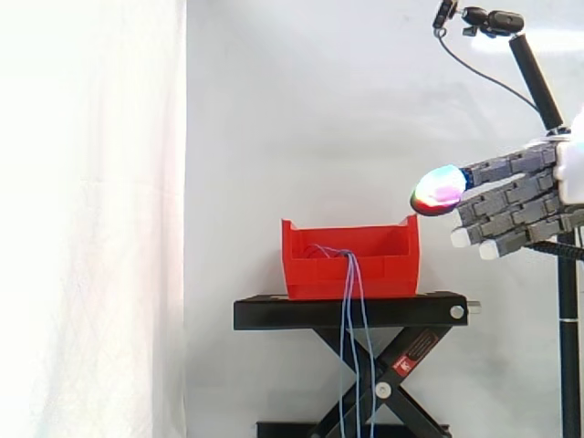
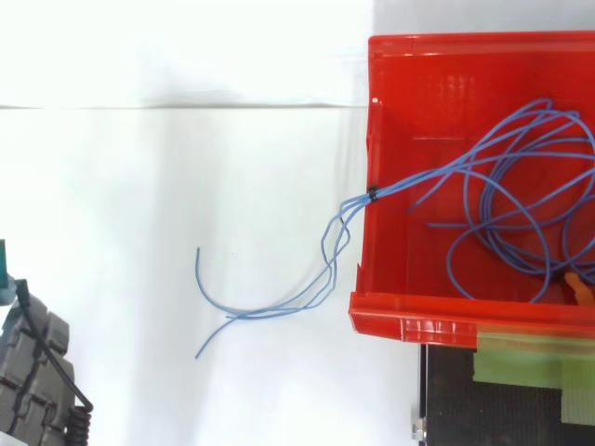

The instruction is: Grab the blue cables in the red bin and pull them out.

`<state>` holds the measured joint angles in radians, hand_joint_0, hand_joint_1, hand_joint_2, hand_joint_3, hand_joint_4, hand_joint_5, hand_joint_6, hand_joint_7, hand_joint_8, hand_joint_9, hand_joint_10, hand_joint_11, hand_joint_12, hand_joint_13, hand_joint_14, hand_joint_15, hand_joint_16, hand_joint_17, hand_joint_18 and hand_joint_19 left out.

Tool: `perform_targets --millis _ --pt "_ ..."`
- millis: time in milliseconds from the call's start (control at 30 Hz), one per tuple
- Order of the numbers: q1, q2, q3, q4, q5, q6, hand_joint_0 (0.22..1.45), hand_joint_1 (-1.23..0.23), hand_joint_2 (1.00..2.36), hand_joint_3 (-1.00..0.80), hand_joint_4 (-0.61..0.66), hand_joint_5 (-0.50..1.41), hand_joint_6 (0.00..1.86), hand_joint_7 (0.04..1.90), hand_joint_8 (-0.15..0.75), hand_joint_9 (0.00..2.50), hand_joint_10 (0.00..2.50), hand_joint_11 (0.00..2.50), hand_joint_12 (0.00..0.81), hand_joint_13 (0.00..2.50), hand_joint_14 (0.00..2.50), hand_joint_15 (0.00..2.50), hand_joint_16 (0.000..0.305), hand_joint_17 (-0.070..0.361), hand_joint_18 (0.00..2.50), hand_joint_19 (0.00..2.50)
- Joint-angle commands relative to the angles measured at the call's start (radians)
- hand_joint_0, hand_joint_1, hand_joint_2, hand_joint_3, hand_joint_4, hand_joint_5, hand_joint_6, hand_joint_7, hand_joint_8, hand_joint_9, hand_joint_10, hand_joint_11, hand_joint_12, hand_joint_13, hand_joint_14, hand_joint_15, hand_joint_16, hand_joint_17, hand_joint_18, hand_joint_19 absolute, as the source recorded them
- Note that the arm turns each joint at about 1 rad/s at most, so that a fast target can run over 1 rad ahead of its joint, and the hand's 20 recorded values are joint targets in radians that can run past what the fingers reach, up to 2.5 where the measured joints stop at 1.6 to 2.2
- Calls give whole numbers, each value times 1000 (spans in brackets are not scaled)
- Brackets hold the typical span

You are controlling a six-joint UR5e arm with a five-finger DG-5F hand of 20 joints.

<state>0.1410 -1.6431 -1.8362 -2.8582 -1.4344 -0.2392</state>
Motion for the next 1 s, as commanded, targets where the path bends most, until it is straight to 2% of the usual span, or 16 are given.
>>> perform_targets --millis 0,300,433,500,600,767,833,933,967 --pt "0 -1 0 0 -1 -4 704 -779 1000 -1000 140 219 8 287 223 53 3 121 357 22 7 218 56 125 0 357" --pt "-1 8 6 -1 -6 8 708 -779 1000 -1000 139 222 8 289 223 54 3 119 357 24 7 222 55 124 0 361" --pt "0 39 6 0 -8 2 710 -779 1000 -1000 141 222 9 289 223 54 3 121 357 25 7 219 55 125 0 369" --pt "2 66 21 -4 -6 2 710 -780 1000 -1000 141 223 8 291 223 55 3 122 357 25 7 222 55 125 0 368" --pt "3 91 43 -35 -6 -1 711 -780 1000 -1000 140 226 8 289 224 59 3 124 357 24 8 219 55 125 0 369" --pt "3 89 60 -113 -1 -1 716 -780 1000 -1000 140 230 9 290 222 59 3 124 355 25 7 219 55 124 0 377" --pt "5 89 60 -127 -1 -4 716 -780 1000 -1000 140 232 9 287 222 60 3 124 355 27 7 219 55 124 0 375" --pt "11 86 60 -127 17 -36 719 -780 1000 -1000 143 236 8 288 223 61 3 123 355 30 7 224 55 123 0 373" --pt "14 86 60 -125 35 -67 720 -780 1000 -1000 142 237 9 288 223 61 3 119 356 31 7 221 54 123 0 373"
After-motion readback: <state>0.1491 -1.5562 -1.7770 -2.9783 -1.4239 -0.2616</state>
